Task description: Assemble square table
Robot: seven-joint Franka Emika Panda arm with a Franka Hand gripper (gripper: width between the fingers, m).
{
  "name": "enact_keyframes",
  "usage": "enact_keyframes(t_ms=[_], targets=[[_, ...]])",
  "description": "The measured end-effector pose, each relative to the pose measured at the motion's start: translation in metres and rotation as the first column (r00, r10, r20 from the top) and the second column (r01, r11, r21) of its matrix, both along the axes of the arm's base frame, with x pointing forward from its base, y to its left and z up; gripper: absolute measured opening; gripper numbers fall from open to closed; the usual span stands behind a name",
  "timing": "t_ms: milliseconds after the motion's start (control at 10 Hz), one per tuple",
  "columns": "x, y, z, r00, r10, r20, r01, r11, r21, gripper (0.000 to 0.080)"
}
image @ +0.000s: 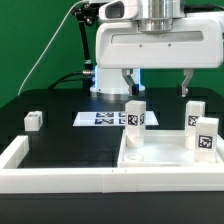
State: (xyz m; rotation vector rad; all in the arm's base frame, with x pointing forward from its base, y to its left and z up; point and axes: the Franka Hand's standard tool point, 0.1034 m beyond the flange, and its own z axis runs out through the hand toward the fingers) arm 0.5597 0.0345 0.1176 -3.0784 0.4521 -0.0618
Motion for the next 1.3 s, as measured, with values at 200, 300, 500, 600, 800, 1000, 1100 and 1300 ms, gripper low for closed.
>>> enact_keyframes(t_ms=[200, 300, 500, 600, 800, 1000, 1100, 1300], targets=[[-0.029, -0.036, -0.007, 0.997, 0.082, -0.012, -0.082, 0.997, -0.010, 0.0649], [-0.039, -0.052, -0.010, 0.996, 0.091, -0.021, -0.091, 0.996, -0.011, 0.0649], [-0.044, -0.074, -0.014, 0.997, 0.079, -0.024, -0.079, 0.997, -0.016, 0.0649], [-0.045, -0.080, -0.014, 0.997, 0.078, -0.025, -0.078, 0.997, -0.018, 0.0649], [-0.046, -0.095, -0.014, 0.997, 0.067, -0.026, -0.068, 0.997, -0.023, 0.0649], [-0.048, -0.111, -0.014, 0.998, 0.059, -0.028, -0.059, 0.998, -0.029, 0.0649], [-0.055, -0.120, -0.019, 0.998, 0.049, -0.040, -0.051, 0.998, -0.039, 0.0649], [-0.077, -0.151, -0.034, 0.996, 0.069, -0.064, -0.073, 0.995, -0.066, 0.0649]])
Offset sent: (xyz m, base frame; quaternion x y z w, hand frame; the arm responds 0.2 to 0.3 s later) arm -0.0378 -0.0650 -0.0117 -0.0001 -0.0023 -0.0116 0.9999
